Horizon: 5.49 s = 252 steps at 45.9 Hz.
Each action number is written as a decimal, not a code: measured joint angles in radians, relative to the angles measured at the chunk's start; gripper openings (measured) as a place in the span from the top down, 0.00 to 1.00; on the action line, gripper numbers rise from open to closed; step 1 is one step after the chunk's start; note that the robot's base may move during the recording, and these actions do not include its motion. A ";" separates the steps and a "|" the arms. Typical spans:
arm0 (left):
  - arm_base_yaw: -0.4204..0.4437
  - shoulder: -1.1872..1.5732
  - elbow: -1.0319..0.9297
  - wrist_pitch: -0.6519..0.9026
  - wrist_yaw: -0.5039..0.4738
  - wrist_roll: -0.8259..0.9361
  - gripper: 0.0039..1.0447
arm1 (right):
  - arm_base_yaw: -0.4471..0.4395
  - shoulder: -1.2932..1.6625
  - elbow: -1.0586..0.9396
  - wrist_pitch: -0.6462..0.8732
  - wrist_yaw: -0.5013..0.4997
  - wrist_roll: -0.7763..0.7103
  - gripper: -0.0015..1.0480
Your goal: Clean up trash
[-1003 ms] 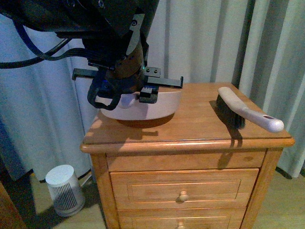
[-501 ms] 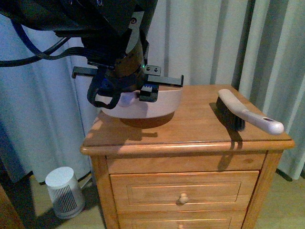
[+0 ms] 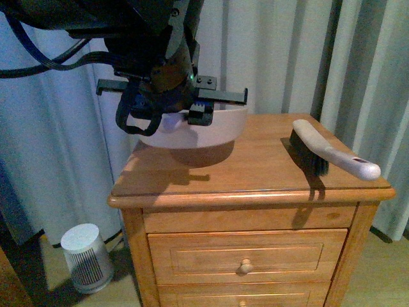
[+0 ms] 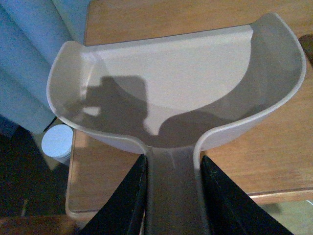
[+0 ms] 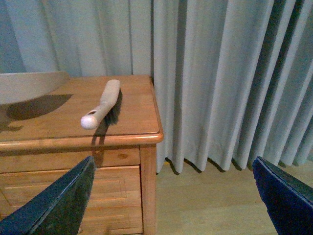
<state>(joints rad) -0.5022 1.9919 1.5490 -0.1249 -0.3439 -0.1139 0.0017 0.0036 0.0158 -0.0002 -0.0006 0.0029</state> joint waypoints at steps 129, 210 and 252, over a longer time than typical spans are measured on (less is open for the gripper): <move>1.055 -1.342 -1.086 0.774 1.041 0.101 0.73 | 0.235 1.655 1.263 -0.374 0.224 0.369 0.07; 1.055 -1.342 -1.086 0.774 1.041 0.101 0.73 | 0.292 1.662 1.081 0.067 0.298 0.225 0.80; 1.055 -1.342 -1.086 0.774 1.041 0.100 0.73 | 0.489 0.364 0.413 0.058 0.538 -0.098 0.81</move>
<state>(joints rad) 0.5529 0.6498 0.4625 0.6487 0.6975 -0.0135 0.4911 0.3679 0.4290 0.0582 0.5373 -0.0952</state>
